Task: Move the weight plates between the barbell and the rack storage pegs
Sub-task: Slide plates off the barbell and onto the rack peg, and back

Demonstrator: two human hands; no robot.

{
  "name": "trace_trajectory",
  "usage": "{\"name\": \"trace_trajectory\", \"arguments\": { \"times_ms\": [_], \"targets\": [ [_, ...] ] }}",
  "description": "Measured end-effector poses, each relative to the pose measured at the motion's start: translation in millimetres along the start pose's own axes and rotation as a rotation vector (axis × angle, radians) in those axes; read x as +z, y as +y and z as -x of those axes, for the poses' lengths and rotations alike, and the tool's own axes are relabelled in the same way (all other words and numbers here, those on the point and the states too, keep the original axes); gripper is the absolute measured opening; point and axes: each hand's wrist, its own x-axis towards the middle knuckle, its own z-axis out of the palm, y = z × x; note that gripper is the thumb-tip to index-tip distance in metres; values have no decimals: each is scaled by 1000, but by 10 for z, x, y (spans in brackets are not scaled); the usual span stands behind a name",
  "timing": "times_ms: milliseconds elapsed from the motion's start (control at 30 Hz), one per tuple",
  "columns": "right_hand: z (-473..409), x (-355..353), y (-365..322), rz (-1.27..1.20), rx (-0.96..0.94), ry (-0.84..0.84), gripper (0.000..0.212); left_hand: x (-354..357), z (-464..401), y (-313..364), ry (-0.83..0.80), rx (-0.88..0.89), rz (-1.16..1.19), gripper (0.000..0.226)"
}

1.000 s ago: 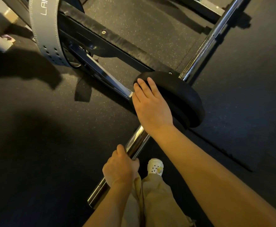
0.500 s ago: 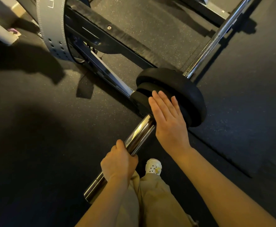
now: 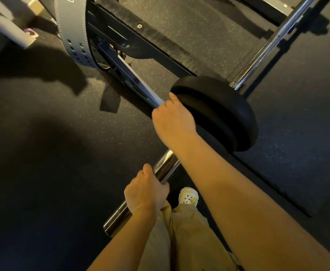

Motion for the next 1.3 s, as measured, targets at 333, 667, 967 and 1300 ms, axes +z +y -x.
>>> {"name": "trace_trajectory", "arguments": {
  "times_ms": [333,667,967,1300],
  "targets": [
    [35,89,-150,44,90,105,22,35,3,-1,48,18,-37,39],
    [939,675,-46,-470,305,661,40,-14,-18,17,20,7,-2,36],
    [973,621,42,-599,283,664,34,-30,10,-11,32,47,-9,40],
    [306,144,-167,-252,390,309,41,-12,20,-38,52,95,41,40]
  ]
}}
